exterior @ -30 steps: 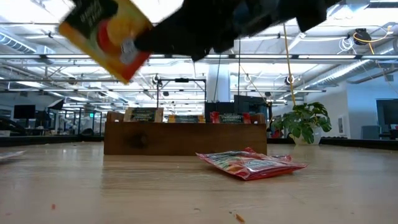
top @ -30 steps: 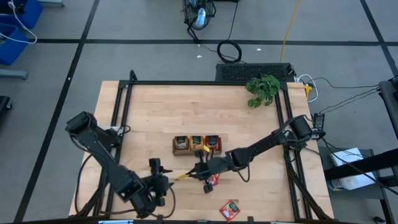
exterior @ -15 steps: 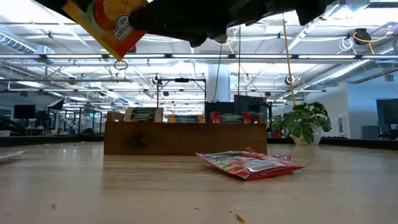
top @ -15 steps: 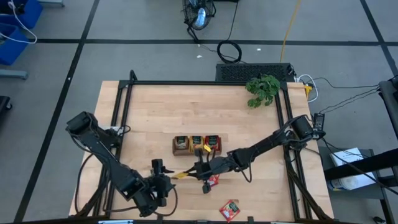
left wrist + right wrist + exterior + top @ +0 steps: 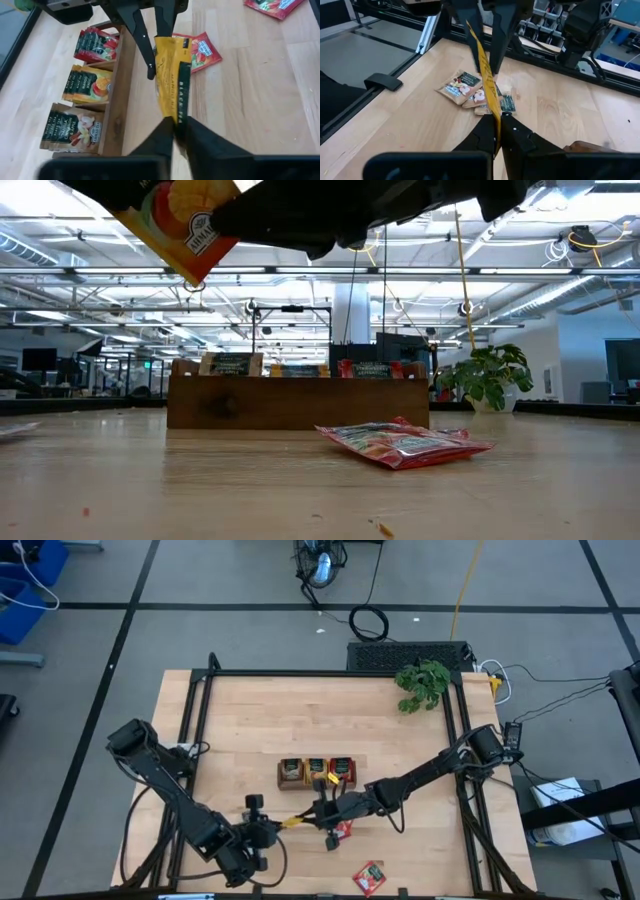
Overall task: Pick & Place Tea
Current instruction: Put the yellow tea bag into the middle section of the wooden organizer
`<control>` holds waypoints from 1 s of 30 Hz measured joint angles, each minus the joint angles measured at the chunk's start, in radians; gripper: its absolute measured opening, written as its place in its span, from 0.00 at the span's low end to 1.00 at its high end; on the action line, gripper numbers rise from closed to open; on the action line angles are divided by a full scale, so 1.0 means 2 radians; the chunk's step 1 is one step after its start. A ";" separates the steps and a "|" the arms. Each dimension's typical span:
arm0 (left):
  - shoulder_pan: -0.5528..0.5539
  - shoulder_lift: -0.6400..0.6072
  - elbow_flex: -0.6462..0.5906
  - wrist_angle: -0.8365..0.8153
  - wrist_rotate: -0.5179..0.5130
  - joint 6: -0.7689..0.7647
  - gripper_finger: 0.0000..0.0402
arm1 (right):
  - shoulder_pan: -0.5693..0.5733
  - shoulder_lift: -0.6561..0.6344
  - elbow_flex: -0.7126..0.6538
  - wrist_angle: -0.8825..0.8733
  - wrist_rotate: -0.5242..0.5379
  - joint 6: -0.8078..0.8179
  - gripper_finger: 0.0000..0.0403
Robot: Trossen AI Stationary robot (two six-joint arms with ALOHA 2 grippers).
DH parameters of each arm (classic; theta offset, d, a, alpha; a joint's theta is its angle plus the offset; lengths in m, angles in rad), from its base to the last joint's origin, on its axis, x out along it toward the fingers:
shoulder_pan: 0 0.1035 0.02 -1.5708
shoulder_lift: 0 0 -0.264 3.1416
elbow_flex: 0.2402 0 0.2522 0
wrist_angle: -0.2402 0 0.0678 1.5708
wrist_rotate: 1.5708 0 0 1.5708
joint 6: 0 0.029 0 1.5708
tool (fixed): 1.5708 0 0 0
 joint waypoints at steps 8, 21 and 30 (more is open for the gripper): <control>0.003 0.000 0.000 -0.002 0.004 0.012 0.01 | 0.000 0.000 0.000 -0.001 0.000 -0.004 0.02; 0.020 0.000 0.000 -0.017 0.006 -0.005 0.01 | 0.021 -0.053 0.000 -0.109 0.107 0.017 0.38; 0.039 0.000 0.000 -0.018 0.024 -0.007 0.01 | 0.034 -0.067 0.027 -0.107 0.103 0.001 0.53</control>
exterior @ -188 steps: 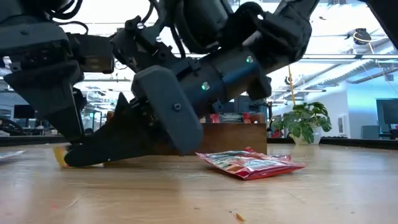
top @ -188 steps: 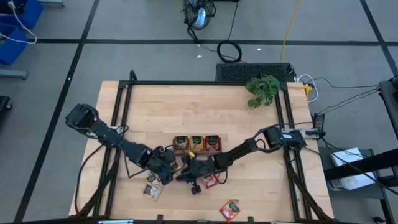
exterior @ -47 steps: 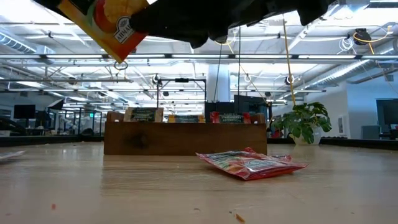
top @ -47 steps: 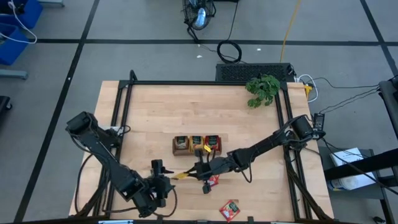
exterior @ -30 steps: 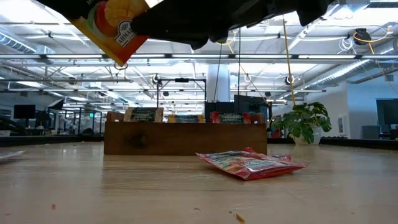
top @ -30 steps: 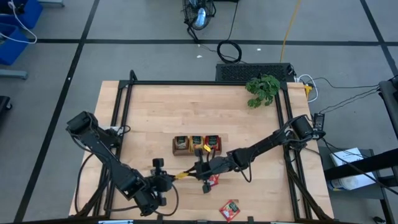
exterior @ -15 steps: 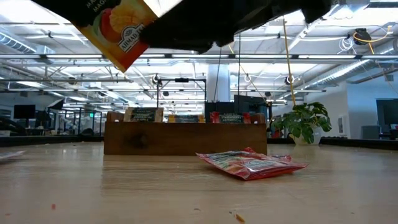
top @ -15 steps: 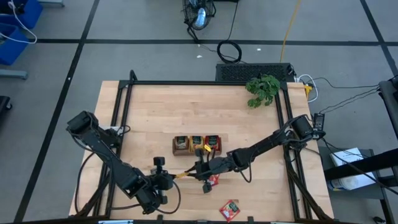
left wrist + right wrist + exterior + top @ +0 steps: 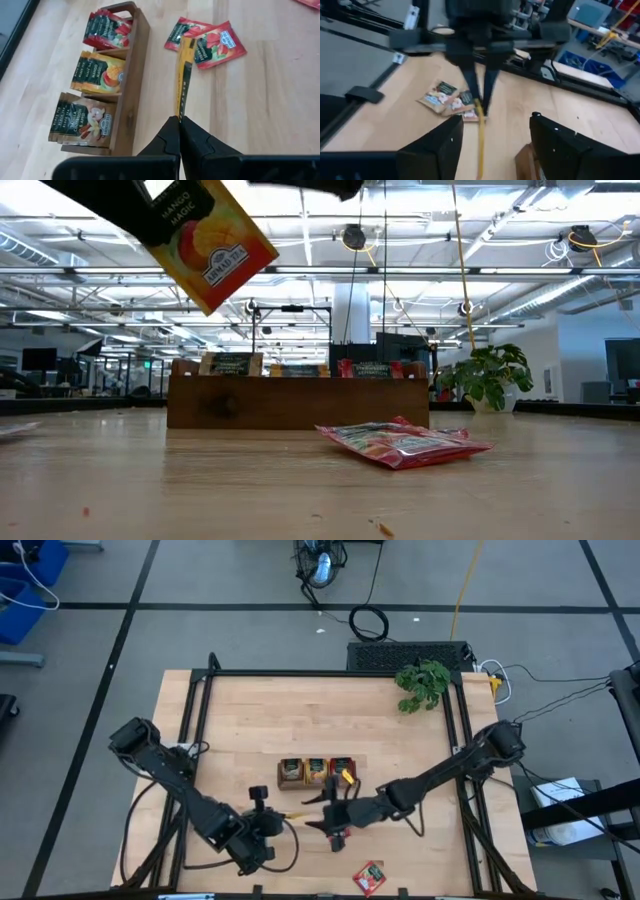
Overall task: Pick & Place Tea
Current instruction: Put the yellow tea bag into the middle section of the wooden organizer
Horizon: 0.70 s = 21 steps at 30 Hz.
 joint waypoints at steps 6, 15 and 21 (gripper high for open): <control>0.009 0.000 0.000 0.014 0.008 0.011 0.01 | -0.015 0.043 0.035 -0.034 -0.003 0.012 0.49; 0.020 0.000 0.000 0.012 0.013 0.023 0.01 | -0.019 0.049 0.049 -0.029 -0.004 0.015 0.47; 0.020 0.000 0.000 0.019 0.015 0.027 0.01 | -0.033 0.054 0.049 -0.030 -0.055 0.047 0.39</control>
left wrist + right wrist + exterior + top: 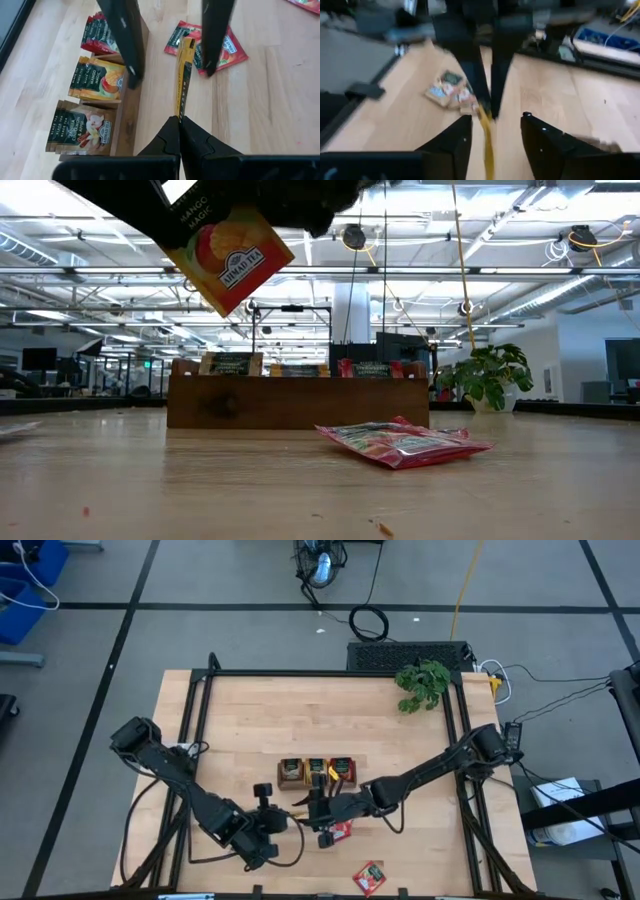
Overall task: Pick & Place Tea
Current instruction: Put the yellow tea bag into the middle section of the wooden organizer
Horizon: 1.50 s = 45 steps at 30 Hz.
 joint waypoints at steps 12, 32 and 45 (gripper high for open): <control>0.012 0.000 0.000 0.005 0.014 0.012 0.01 | -0.003 0.000 -0.001 -0.001 -0.052 -0.023 0.03; -0.042 -0.054 0.000 -0.026 0.024 -0.014 0.53 | -0.020 -0.004 -0.012 0.001 -0.026 -0.023 0.00; -0.185 -0.072 -0.008 -0.100 -0.245 -0.129 0.57 | -0.131 -0.075 -0.274 0.413 -0.170 0.032 0.00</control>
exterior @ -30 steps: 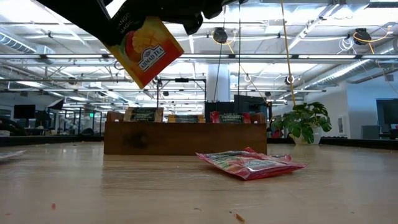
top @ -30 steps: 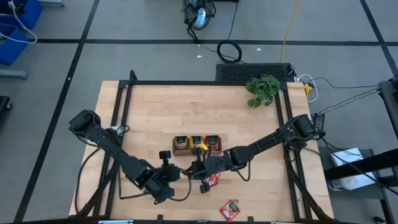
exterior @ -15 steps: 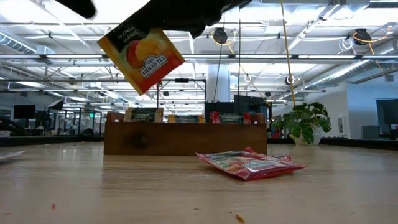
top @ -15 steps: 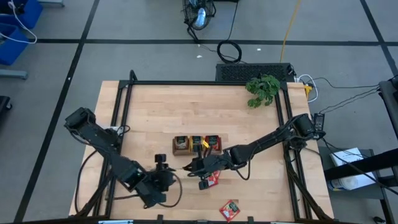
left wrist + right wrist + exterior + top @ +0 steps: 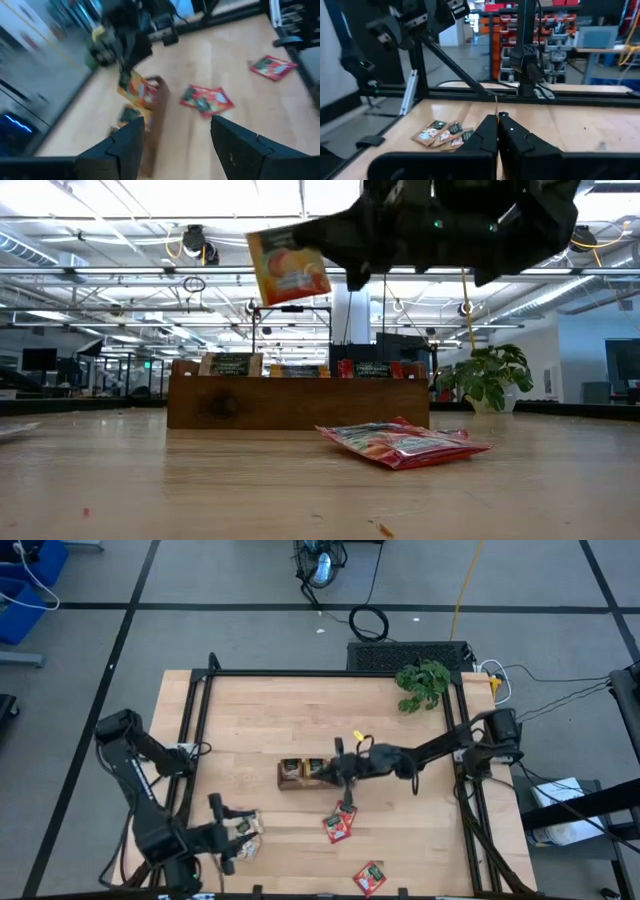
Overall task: Pick & Place Tea
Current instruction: Put the yellow tea bag into the middle section of the wooden organizer
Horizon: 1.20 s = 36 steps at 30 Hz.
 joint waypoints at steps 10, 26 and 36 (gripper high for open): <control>-0.005 0.000 -0.146 0.050 -0.111 -0.079 0.57 | -0.045 0.047 -0.014 0.074 -0.027 0.054 0.00; -0.004 -0.001 -0.169 0.076 -0.129 -0.085 0.57 | -0.051 0.073 -0.047 0.117 0.013 0.079 0.00; -0.004 -0.001 -0.169 0.139 -0.131 -0.005 0.57 | -0.022 0.073 -0.047 0.109 0.047 0.068 0.00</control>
